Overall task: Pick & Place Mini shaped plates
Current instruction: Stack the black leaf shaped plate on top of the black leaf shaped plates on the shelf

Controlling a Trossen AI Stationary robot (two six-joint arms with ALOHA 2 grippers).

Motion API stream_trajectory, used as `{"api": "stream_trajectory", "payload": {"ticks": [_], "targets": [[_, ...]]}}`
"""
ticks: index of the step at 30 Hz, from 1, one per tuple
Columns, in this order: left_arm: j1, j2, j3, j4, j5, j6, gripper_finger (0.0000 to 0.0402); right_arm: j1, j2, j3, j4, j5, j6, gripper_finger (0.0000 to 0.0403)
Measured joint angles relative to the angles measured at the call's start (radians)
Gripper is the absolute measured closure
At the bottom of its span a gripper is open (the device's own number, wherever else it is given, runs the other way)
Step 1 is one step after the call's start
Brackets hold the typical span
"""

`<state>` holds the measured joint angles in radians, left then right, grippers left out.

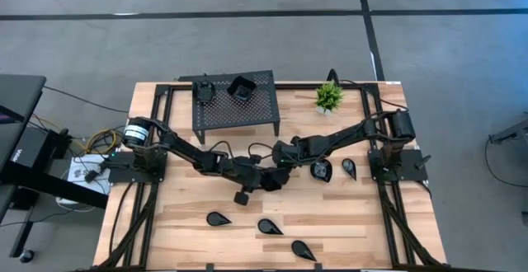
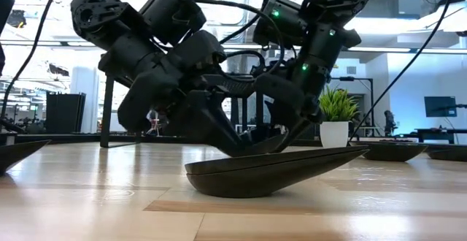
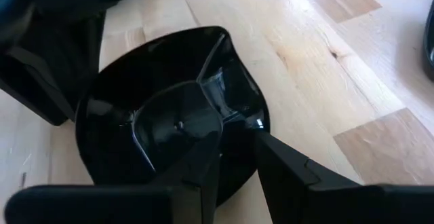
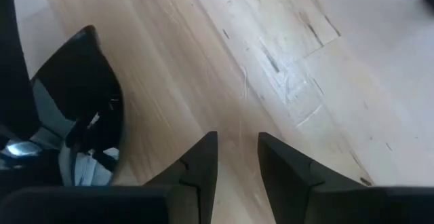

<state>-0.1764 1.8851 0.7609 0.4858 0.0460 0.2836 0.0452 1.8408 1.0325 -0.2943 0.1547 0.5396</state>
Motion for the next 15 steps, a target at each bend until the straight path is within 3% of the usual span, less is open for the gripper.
{"api": "stream_trajectory", "payload": {"ticks": [15], "targets": [[-0.041,-0.001,-0.001,0.076,0.000,0.000,0.0305,0.000,0.000,0.000,0.021,0.000,-0.042,0.0301]]}}
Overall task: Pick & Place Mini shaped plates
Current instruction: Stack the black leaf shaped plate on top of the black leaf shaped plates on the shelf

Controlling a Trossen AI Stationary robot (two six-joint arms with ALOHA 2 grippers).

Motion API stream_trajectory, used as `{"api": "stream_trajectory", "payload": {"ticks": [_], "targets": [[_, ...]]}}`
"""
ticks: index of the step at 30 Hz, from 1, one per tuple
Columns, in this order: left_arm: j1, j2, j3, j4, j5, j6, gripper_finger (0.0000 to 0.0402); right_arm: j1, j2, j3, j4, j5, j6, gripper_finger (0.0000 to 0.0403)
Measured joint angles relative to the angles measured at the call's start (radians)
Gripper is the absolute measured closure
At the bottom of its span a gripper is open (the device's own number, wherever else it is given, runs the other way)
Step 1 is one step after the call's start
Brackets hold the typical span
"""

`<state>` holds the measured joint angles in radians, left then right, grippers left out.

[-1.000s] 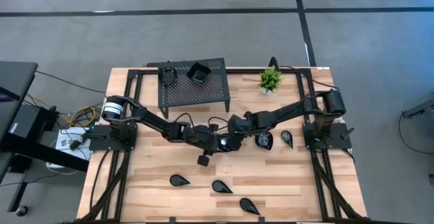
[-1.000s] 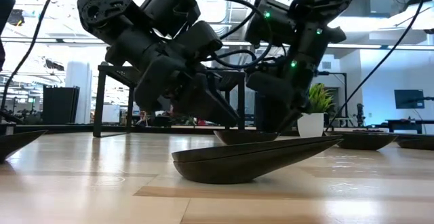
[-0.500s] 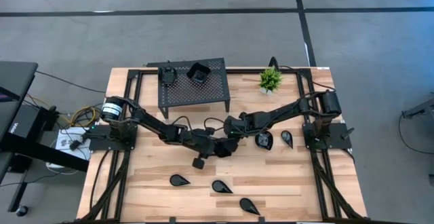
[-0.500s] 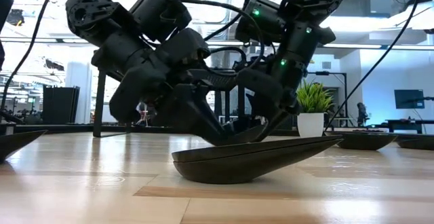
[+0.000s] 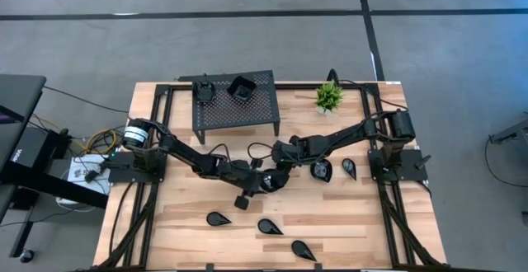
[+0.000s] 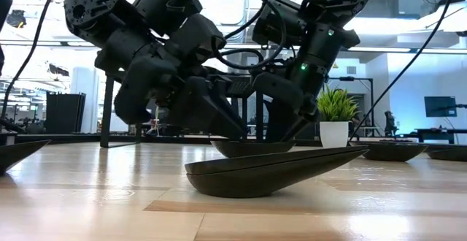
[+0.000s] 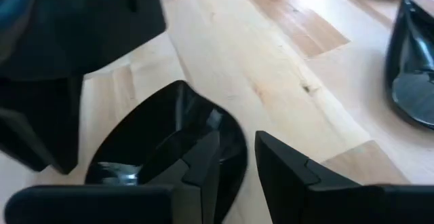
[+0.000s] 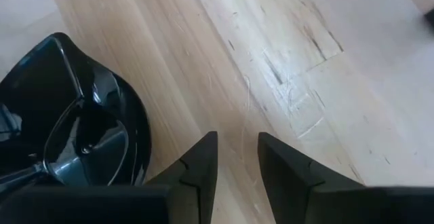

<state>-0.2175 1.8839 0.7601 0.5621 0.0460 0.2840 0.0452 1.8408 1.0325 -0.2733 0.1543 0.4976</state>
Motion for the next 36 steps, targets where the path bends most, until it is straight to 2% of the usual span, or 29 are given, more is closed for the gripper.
{"api": "stream_trajectory", "payload": {"ticks": [19,22,29,36], "targets": [[-0.006,0.000,-0.055,0.006,0.000,0.000,0.0306,0.000,0.000,-0.001,0.040,0.000,-0.003,0.0301],[-0.006,0.000,-0.055,0.013,-0.002,0.024,0.0320,0.000,0.000,-0.001,0.052,-0.006,-0.003,0.0301],[0.001,-0.001,-0.055,0.023,-0.048,0.030,0.0392,0.000,0.000,-0.001,0.078,-0.112,0.003,0.0301],[-0.023,-0.012,-0.054,0.010,-0.041,0.031,0.0395,0.000,0.000,-0.001,0.091,-0.155,-0.001,0.0301]]}}
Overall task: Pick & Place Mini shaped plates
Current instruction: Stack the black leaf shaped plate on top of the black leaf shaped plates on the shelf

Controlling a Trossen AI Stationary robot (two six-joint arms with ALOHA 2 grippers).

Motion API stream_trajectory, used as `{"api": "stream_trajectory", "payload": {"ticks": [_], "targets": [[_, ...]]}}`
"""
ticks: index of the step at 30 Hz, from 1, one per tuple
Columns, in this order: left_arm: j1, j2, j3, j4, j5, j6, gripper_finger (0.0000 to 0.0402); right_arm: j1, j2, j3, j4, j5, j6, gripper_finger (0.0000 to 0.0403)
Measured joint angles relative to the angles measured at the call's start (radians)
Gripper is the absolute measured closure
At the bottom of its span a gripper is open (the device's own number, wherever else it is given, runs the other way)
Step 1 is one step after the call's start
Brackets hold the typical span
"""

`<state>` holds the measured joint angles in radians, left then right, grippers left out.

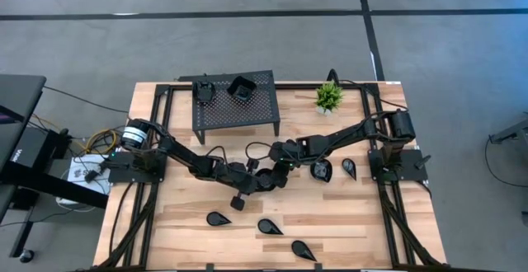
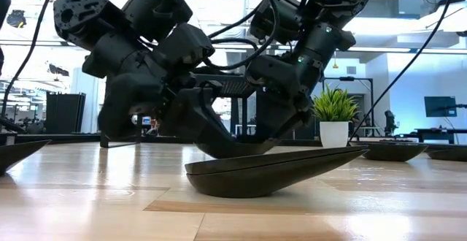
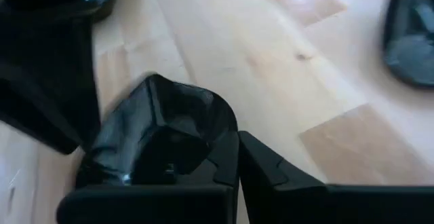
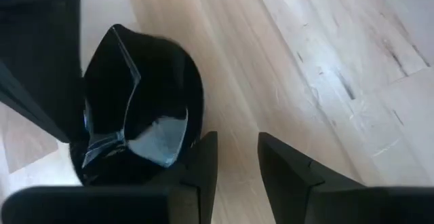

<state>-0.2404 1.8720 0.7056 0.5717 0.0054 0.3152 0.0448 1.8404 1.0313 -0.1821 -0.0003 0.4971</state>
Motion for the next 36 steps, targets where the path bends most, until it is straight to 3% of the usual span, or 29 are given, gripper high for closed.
{"api": "stream_trajectory", "payload": {"ticks": [9,14,19,29,33,36], "targets": [[-0.041,-0.200,0.000,-0.220,0.017,-0.004,0.0396,-0.039,-0.002,0.000,0.000,-0.001,-0.007,0.0301],[-0.070,-0.405,0.000,-0.492,0.054,-0.002,0.0394,-0.054,-0.002,0.000,-0.001,-0.001,-0.010,0.0301],[-0.101,-0.659,0.000,-0.718,0.044,0.116,0.0396,-0.055,-0.001,0.000,0.002,-0.001,-0.010,0.0301],[-0.027,-1.133,0.000,-0.931,-0.303,0.362,0.0395,-0.037,-0.001,0.000,0.035,0.000,-0.032,0.0301],[0.082,-1.250,0.000,-0.969,-0.417,0.460,0.0394,-0.041,-0.001,0.001,0.078,0.000,-0.062,0.0301],[0.199,-1.284,0.000,-1.001,-0.447,0.459,0.0394,-0.043,-0.001,0.001,0.103,0.000,-0.062,0.0301]]}}
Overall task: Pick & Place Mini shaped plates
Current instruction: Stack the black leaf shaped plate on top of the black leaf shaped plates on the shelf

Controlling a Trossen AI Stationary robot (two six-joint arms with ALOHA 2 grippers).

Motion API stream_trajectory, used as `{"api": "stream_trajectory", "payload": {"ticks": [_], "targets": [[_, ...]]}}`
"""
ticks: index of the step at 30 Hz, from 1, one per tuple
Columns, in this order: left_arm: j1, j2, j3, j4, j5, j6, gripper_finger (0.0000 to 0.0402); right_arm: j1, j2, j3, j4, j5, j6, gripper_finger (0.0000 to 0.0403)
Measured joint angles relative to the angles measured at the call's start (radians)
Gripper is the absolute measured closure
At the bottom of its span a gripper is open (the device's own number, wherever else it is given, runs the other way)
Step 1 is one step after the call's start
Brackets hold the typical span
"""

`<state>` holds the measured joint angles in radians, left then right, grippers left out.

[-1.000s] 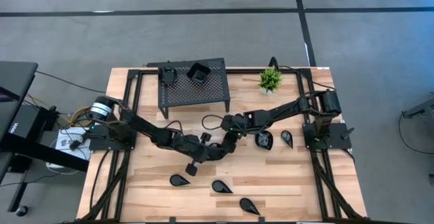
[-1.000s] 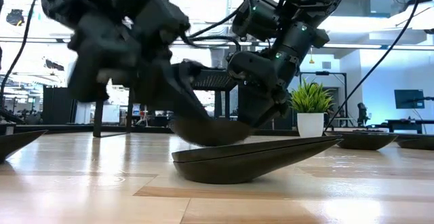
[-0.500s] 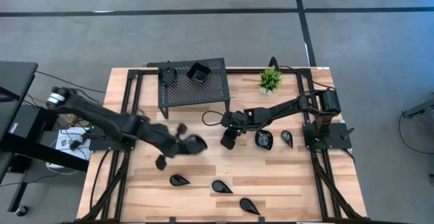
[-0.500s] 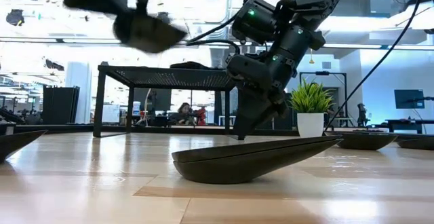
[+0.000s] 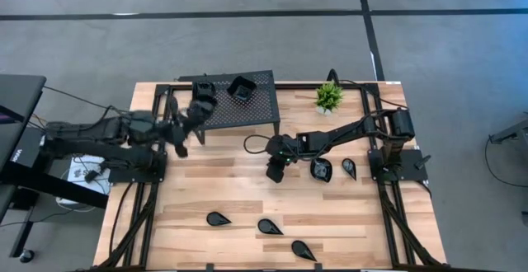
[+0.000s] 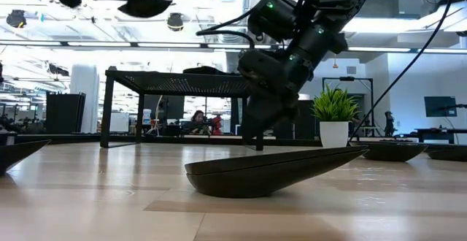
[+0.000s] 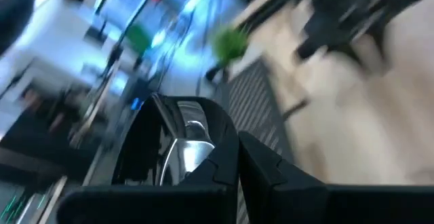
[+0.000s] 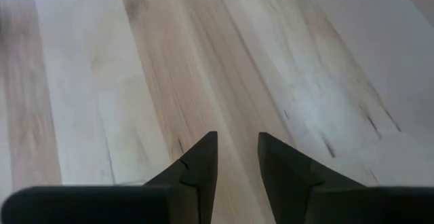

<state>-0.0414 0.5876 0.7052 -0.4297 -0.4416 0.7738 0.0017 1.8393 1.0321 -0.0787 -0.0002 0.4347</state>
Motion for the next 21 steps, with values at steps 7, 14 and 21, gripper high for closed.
{"api": "stream_trajectory", "payload": {"ticks": [7,14,21], "targets": [[0.275,0.058,0.000,-0.091,0.088,0.077,0.0394,-0.004,0.000,0.000,0.011,0.000,0.000,0.0301],[0.480,0.173,0.000,-0.087,0.250,0.259,0.0394,-0.004,0.000,0.000,0.012,0.000,0.000,0.0301],[0.609,0.214,0.000,-0.080,0.338,0.198,0.0394,-0.003,0.000,0.000,0.012,-0.001,-0.004,0.0301]]}}
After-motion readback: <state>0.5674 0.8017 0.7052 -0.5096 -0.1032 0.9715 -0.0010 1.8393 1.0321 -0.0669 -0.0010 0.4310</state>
